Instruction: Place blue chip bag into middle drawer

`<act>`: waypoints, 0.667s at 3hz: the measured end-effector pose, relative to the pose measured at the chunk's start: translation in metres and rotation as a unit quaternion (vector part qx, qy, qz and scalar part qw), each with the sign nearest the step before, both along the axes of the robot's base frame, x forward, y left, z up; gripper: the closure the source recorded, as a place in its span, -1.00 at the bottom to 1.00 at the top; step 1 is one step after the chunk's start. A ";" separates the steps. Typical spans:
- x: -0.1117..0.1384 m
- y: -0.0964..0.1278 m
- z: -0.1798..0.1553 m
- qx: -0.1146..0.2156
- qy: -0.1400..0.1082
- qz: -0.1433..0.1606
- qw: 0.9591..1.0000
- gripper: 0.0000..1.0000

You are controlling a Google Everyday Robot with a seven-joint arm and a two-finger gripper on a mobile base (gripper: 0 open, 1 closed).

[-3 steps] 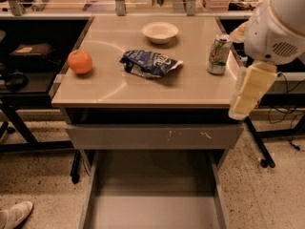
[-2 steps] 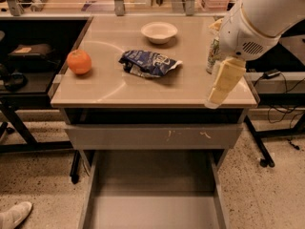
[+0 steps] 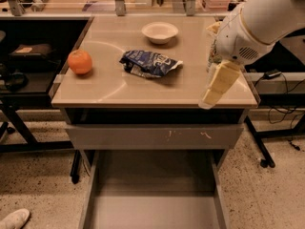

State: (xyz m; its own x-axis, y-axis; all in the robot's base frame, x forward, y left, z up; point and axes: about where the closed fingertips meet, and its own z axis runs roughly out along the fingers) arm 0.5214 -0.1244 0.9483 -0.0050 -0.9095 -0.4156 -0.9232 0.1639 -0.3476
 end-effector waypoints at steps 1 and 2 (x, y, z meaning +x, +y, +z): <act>0.021 0.023 -0.021 0.069 -0.022 0.009 0.997 -1.00; 0.047 0.039 -0.032 0.152 -0.048 0.004 0.987 -1.00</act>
Offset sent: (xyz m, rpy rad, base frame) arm 0.0794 0.0509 -0.0418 0.5303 -0.1573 -0.0144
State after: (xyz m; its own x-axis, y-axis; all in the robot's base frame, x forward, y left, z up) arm 0.5679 -0.0854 0.9167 0.0549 -0.7422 -0.6680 -0.8899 0.2671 -0.3698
